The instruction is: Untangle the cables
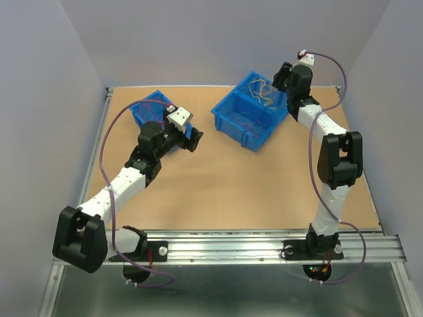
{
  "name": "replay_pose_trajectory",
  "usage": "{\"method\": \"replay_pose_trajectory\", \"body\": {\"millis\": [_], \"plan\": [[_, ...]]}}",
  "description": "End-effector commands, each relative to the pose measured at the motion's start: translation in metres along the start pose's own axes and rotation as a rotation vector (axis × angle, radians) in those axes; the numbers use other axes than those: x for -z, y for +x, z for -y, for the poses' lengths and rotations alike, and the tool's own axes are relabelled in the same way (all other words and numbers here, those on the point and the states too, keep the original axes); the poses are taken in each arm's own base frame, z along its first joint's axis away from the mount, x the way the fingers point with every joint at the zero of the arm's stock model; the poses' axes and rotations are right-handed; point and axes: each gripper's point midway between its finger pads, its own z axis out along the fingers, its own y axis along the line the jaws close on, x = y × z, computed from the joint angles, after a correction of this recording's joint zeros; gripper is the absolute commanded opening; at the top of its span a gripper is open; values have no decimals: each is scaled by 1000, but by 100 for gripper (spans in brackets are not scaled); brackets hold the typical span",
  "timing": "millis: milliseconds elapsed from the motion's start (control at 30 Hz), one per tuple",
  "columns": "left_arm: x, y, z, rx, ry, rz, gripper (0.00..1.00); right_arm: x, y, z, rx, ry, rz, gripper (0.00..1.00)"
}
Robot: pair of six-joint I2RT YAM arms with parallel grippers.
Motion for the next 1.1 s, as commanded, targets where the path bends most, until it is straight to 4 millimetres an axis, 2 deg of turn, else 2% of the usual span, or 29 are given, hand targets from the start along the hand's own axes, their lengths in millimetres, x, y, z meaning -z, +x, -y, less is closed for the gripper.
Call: {"method": "replay_pose_trajectory", "body": {"millis": [0, 33, 100, 133, 167, 267, 300, 333, 367, 400, 433, 500, 533, 600, 633, 667, 700, 733, 767, 800, 833, 867, 900, 933, 967, 1000, 1067], "plan": [[1, -22, -3, -18, -4, 75, 90, 5, -62, -13, -42, -19, 125, 72], [1, -23, -2, -20, -1, 78, 90, 8, -66, -15, -52, -24, 132, 80], [1, -24, -3, -21, -3, 79, 90, 23, -79, -17, -64, -32, 148, 90], [2, -23, -3, -20, -7, 79, 90, 29, -72, -18, -63, -47, 127, 91], [2, -24, -3, -21, -8, 82, 90, 46, -91, -25, -67, -74, 156, 91], [4, -27, -4, -22, -15, 88, 90, 78, -92, -37, -67, -154, 134, 93], [5, -28, -5, -24, -18, 91, 90, 88, -64, -31, -66, -150, 78, 94], [6, -30, -6, -27, -28, 96, 90, 111, -80, -36, -89, -174, 111, 94], [7, -32, -7, -26, -36, 99, 90, 123, -75, -39, -97, -196, 119, 95], [10, -35, -9, -28, -45, 108, 90, 148, -60, -32, -104, -203, 109, 96], [11, -38, -10, -27, -55, 115, 90, 160, -48, -29, -113, -213, 103, 97], [16, -44, -16, -18, -92, 129, 89, 185, -45, -30, -112, -264, 147, 97], [20, -51, -20, -8, -115, 148, 89, 205, -29, -25, -86, -283, 135, 97], [28, -54, -29, 4, -151, 163, 89, 225, -22, -24, -69, -311, 133, 97], [35, -62, -33, 17, -170, 191, 88, 233, -18, -23, -61, -324, 125, 97], [41, -61, -37, 23, -196, 194, 89, 253, -11, -22, -51, -353, 124, 97], [46, -61, -40, 25, -212, 202, 89, 262, -6, -20, -52, -359, 121, 97], [59, -69, -46, 21, -241, 234, 89, 271, -5, -18, -54, -362, 132, 97], [72, -67, -49, 39, -283, 259, 94, 285, 5, -10, -65, -351, 143, 97], [80, -65, -53, 53, -319, 274, 99, 292, 7, -5, -72, -341, 155, 97], [91, -65, -63, 81, -395, 305, 99, 295, 12, 3, -82, -311, 164, 97], [97, -46, -63, 98, -423, 295, 99, 300, 17, 7, -83, -303, 168, 97], [106, -42, -69, 112, -473, 312, 99, 303, 29, 15, -85, -280, 158, 97], [122, -53, -69, 108, -501, 379, 99, 310, 23, 18, -89, -267, 189, 97], [128, -51, -66, 97, -502, 392, 99, 312, 26, 21, -84, -262, 181, 97], [131, -38, -62, 68, -491, 379, 99, 316, 26, 22, -79, -262, 188, 97], [142, -43, -51, 29, -453, 420, 99, 318, 29, 25, -52, -249, 172, 97]]}}
